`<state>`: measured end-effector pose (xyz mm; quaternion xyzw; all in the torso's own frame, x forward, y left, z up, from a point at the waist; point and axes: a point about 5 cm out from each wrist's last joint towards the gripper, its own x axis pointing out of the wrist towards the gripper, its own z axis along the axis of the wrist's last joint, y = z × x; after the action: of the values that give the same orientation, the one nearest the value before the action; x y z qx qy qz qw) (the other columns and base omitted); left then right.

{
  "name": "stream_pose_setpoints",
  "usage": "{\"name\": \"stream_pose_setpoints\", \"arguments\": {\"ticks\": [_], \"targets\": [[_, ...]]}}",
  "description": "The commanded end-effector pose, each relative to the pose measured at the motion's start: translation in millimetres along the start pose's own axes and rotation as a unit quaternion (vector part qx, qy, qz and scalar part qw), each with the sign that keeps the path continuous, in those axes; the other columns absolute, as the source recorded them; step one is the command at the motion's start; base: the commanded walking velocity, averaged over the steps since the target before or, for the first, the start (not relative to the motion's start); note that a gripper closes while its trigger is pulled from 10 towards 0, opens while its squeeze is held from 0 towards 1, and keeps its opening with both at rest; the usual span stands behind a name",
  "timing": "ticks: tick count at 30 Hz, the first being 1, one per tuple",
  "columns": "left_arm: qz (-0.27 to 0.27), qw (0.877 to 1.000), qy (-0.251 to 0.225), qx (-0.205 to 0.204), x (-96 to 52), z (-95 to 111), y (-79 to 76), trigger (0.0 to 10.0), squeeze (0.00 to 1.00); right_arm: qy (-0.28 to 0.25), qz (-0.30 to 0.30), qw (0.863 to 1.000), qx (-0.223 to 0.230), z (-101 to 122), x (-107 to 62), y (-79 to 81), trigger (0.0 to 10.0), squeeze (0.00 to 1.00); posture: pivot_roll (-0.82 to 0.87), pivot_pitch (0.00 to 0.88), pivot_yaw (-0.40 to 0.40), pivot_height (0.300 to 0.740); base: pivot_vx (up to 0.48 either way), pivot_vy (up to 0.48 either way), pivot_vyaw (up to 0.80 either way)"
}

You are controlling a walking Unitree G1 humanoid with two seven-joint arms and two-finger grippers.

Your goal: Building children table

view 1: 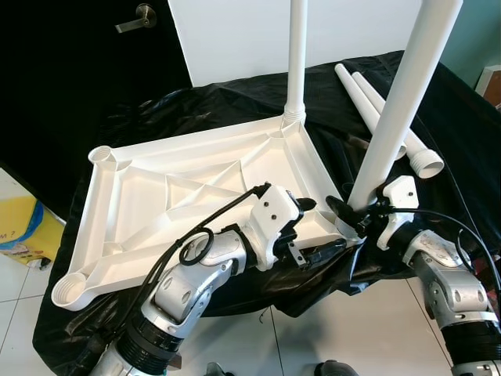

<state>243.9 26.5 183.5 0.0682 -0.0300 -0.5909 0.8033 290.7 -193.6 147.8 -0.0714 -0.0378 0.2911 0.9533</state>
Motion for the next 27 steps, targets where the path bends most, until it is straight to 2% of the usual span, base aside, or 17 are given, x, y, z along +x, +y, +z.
{"name": "stream_pose_setpoints", "arguments": {"ticks": [1,9,11,12,14,16,17,20,24,25,26,27], "targets": [[-0.034,0.999,0.006,-0.001,-1.1,-0.9,-3.1,10.0,0.0,0.016,-0.012,1.0,0.023,-9.2,-3.4,-2.7,10.0,0.0,-0.16,0.087,0.1,0.74,0.0,0.0,0.0],[-0.034,0.999,0.007,-0.001,-1.5,-0.9,-3.2,10.0,0.0,0.018,-0.022,0.999,0.027,-11.2,-4.9,-3.3,10.0,0.0,-0.16,0.088,0.102,0.74,0.0,0.0,0.0],[-0.034,0.999,0.007,-0.001,-1.8,-1.0,-3.3,10.0,0.0,0.015,-0.042,0.998,0.034,-11.4,-4.9,-2.8,10.0,0.0,-0.16,0.092,0.102,0.74,0.0,0.0,0.0],[-0.028,1.0,0.005,0.003,-1.4,-1.1,-2.7,10.0,0.0,0.012,-0.079,0.996,0.034,-12.0,-3.6,1.9,10.0,0.0,-0.16,0.098,0.097,0.74,0.0,0.0,0.0],[-0.028,1.0,0.005,0.003,-1.4,-1.1,-2.7,10.0,0.0,0.012,-0.079,0.996,0.034,-12.0,-3.6,1.9,10.0,0.0,-0.16,0.098,0.097,0.74,0.0,0.0,0.0],[-0.025,1.0,0.005,0.003,-0.5,-2.4,-3.0,10.0,0.0,0.01,-0.134,0.991,0.023,-12.5,-0.5,12.4,10.0,0.0,-0.17,0.097,0.09,0.74,0.0,0.0,0.0],[-0.025,1.0,0.005,0.003,-0.5,-2.4,-3.0,10.0,0.0,0.01,-0.134,0.991,0.023,-12.5,-0.5,12.4,10.0,0.0,-0.17,0.097,0.09,0.74,0.0,0.0,0.0],[-0.024,1.0,0.004,0.002,0.0,-2.7,-3.7,10.0,0.0,0.009,-0.199,0.979,0.04,-14.5,2.0,26.0,10.0,0.0,-0.17,0.091,0.079,0.74,0.0,0.0,0.0],[-0.023,1.0,0.004,0.002,0.1,-2.8,-3.5,10.0,0.0,0.01,-0.219,0.974,0.05,-15.8,2.2,29.3,10.0,0.0,-0.17,0.091,0.079,0.74,0.0,0.0,0.0],[-0.022,1.0,0.003,0.002,0.1,-2.8,-3.4,10.0,0.0,0.014,-0.248,0.967,0.055,-18.2,2.1,33.7,10.0,0.0,-0.16,0.088,0.077,0.74,0.0,0.0,0.0],[-0.021,1.0,0.004,0.003,-0.2,-2.9,-3.3,10.0,0.0,0.022,-0.291,0.954,0.064,-20.9,1.7,38.1,10.0,0.0,-0.16,0.086,0.073,0.74,0.0,0.0,0.0],[-0.021,1.0,0.004,0.003,-0.2,-2.9,-3.3,10.0,0.0,0.022,-0.291,0.954,0.064,-20.9,1.7,38.1,10.0,0.0,-0.16,0.086,0.073,0.74,0.0,0.0,0.0]]}}
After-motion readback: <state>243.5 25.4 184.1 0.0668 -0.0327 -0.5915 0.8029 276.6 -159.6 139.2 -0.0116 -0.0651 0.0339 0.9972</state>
